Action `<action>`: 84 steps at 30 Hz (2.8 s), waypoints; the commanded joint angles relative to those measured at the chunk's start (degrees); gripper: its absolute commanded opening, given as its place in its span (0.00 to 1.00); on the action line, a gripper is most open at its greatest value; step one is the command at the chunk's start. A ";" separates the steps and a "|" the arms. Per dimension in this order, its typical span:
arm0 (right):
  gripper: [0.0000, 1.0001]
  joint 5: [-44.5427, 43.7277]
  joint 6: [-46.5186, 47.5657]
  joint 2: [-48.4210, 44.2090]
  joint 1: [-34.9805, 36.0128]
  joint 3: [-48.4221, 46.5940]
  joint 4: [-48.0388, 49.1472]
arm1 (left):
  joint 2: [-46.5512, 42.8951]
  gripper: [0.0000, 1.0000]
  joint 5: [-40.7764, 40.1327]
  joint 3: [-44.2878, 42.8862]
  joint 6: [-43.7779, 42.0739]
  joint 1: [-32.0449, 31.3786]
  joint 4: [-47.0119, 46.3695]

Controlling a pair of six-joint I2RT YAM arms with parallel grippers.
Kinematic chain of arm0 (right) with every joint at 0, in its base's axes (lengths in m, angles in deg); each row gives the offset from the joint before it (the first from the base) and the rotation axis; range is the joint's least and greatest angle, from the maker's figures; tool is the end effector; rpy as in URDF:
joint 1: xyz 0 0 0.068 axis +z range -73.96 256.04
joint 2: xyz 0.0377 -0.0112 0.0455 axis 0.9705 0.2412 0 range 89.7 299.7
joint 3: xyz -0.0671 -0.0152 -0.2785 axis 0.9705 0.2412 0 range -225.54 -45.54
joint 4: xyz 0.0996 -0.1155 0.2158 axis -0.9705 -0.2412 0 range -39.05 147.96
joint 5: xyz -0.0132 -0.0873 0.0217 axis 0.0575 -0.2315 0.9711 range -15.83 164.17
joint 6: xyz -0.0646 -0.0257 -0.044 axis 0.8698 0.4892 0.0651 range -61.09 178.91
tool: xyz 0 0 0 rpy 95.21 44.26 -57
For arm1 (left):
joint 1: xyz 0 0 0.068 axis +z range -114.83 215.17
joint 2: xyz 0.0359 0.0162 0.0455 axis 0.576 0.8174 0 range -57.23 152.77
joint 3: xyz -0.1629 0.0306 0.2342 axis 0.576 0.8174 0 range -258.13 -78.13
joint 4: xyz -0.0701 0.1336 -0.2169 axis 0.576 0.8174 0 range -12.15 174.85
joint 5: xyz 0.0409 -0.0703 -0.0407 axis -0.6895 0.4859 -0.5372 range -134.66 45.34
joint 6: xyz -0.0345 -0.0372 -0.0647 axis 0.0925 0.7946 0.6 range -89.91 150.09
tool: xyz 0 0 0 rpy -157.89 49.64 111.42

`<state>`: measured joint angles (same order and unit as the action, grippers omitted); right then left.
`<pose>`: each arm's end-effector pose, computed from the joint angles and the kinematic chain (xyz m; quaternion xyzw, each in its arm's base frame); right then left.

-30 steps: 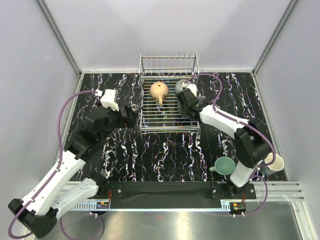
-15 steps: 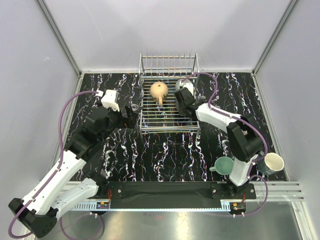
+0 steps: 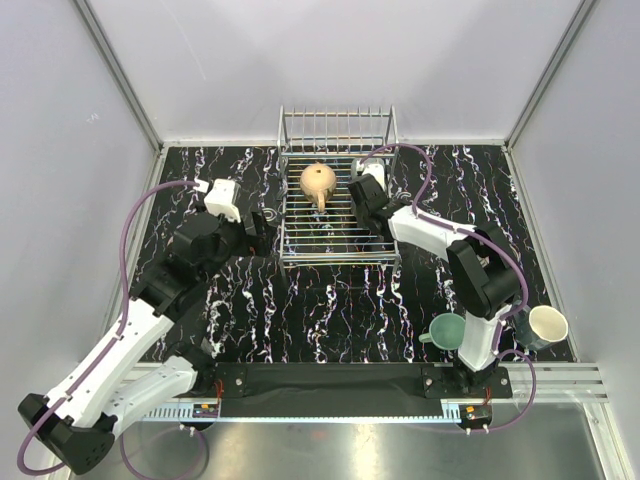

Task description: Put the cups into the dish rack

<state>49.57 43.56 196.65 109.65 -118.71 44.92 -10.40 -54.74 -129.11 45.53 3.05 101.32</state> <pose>0.3795 0.2165 0.1904 -0.0667 0.9094 -0.0312 0.4093 0.1835 -0.1003 0.3466 0.0675 0.8113 -0.1668 0.5562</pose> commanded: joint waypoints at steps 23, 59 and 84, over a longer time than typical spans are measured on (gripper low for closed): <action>0.89 6.17 -10.30 -29.60 -0.56 7.33 -15.40 | 3.88 0.85 1.40 -1.14 -4.46 -10.22 -2.64; 0.73 11.33 -13.30 -29.36 -47.58 15.42 -22.73 | 5.99 0.84 -4.07 -9.04 13.91 -25.71 10.81; 0.35 12.21 -15.23 -13.44 -47.58 10.06 -20.62 | 6.96 0.84 -3.01 -9.05 11.81 -25.63 9.50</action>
<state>61.85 29.22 182.56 61.96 -106.66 23.83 -3.01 -59.07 -136.66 58.40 -22.52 114.10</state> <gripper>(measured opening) 0.384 0.834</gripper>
